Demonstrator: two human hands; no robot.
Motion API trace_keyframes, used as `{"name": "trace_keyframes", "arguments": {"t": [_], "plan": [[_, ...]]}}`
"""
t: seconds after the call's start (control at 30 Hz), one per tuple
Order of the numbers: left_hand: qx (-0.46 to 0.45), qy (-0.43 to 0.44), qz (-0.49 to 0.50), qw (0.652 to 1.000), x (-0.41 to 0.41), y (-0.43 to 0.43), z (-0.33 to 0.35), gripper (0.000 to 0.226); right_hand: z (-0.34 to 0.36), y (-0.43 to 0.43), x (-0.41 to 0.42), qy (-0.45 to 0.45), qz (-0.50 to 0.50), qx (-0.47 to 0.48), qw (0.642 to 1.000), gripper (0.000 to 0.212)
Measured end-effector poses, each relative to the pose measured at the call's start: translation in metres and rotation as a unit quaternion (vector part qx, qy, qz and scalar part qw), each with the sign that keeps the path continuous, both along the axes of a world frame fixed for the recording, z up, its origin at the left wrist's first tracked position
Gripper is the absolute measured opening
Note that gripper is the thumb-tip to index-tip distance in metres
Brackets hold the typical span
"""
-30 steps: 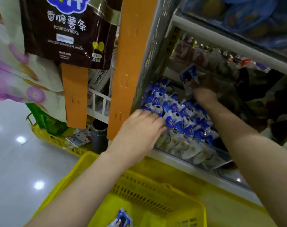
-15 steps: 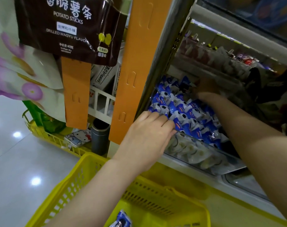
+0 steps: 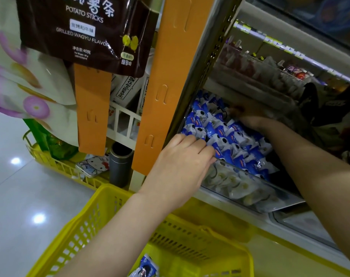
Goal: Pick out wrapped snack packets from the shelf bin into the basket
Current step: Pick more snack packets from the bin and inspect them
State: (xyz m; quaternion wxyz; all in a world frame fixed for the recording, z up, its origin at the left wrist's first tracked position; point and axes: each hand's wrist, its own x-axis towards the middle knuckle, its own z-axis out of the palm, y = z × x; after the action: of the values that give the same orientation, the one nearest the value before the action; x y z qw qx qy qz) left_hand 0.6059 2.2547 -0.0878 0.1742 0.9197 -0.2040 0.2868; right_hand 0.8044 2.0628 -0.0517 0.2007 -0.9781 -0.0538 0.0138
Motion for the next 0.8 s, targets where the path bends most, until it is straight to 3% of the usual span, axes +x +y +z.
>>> {"name": "trace_keyframes", "arguments": {"t": [0.07,0.17,0.33,0.53,0.73,0.8], "plan": [[-0.002,0.000,-0.002,1.000,0.000,0.000,-0.001,0.035,0.009,-0.007,0.000,-0.053,-0.032,0.011,0.998,0.032],[-0.004,0.002,-0.005,1.000,0.001,0.000,-0.001,0.036,0.016,-0.016,0.002,-0.097,-0.086,-0.045,0.990,0.032],[-0.008,-0.005,-0.007,1.000,0.001,0.000,0.000,0.027,0.001,-0.020,-0.002,-0.038,-0.072,-0.040,0.996,0.023],[-0.023,-0.008,-0.014,1.000,0.001,0.001,-0.001,0.023,-0.003,-0.021,0.006,-0.023,-0.107,-0.007,0.994,0.030],[-0.008,0.011,-0.020,1.000,0.001,0.001,-0.001,0.025,0.009,-0.008,-0.005,-0.175,-0.162,0.040,0.970,0.027],[-0.009,0.027,-0.023,0.999,-0.001,0.001,-0.001,0.028,0.021,0.004,-0.022,-0.223,-0.132,0.064,0.964,0.029]]}}
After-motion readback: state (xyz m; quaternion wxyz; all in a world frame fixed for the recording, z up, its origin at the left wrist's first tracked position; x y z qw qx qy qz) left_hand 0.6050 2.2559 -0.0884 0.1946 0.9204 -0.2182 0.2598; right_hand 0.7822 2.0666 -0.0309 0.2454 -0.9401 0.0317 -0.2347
